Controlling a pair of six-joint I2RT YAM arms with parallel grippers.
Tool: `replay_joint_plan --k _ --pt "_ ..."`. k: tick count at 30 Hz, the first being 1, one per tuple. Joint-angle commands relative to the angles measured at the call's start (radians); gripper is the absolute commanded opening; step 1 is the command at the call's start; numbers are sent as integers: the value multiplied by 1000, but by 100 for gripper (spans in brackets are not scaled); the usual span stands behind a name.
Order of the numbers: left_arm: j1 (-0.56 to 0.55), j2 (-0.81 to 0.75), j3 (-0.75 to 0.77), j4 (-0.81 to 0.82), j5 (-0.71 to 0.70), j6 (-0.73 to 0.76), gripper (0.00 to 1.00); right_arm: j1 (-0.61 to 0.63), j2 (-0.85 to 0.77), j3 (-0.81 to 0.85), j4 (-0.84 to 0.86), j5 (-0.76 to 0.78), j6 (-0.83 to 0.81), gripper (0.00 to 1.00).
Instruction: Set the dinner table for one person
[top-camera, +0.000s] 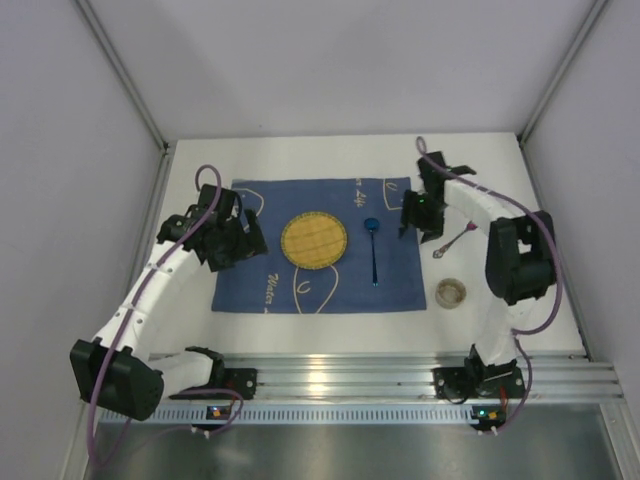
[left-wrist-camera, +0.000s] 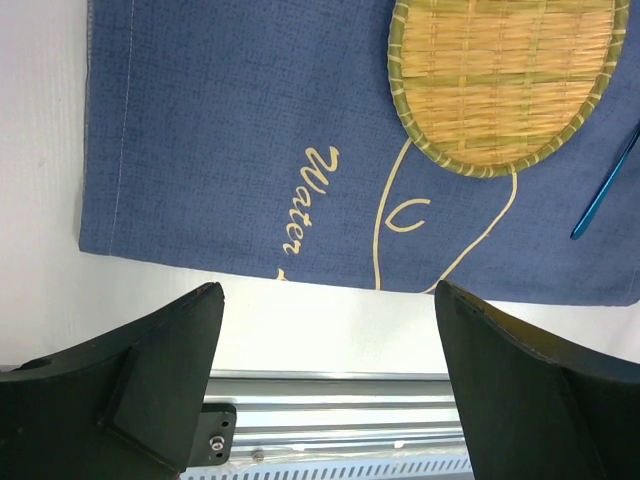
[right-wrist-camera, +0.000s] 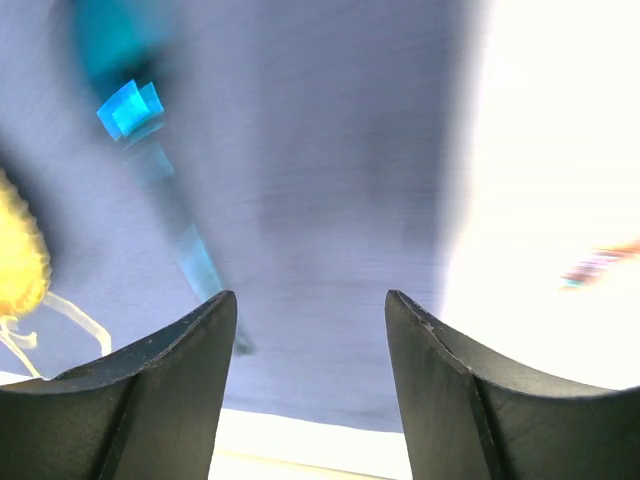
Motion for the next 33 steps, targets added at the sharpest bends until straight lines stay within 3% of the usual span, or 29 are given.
replay_joint_plan --k 1,3,6,19,22,23,29,33 --pt "1 0 -3 34 13 -11 91 -266 -118 -24 -17 45 -57 62" --pt "1 20 1 49 15 -5 92 -383 -103 -23 -22 37 -74 61" --pt "-1 58 12 57 14 0 91 -432 -51 -6 -25 55 -83 59" --pt "-21 197 136 55 40 26 91 -460 220 184 -29 91 -36 54" --pt "-21 243 173 55 43 35 91 -462 247 189 -32 130 -33 38" --pt "-21 269 191 57 43 38 91 -460 253 183 -37 140 -31 26" --pt "-21 388 266 66 55 46 91 -434 284 147 -54 173 -50 0" --pt "-32 477 331 72 73 57 91 -417 295 155 -58 169 -57 0"
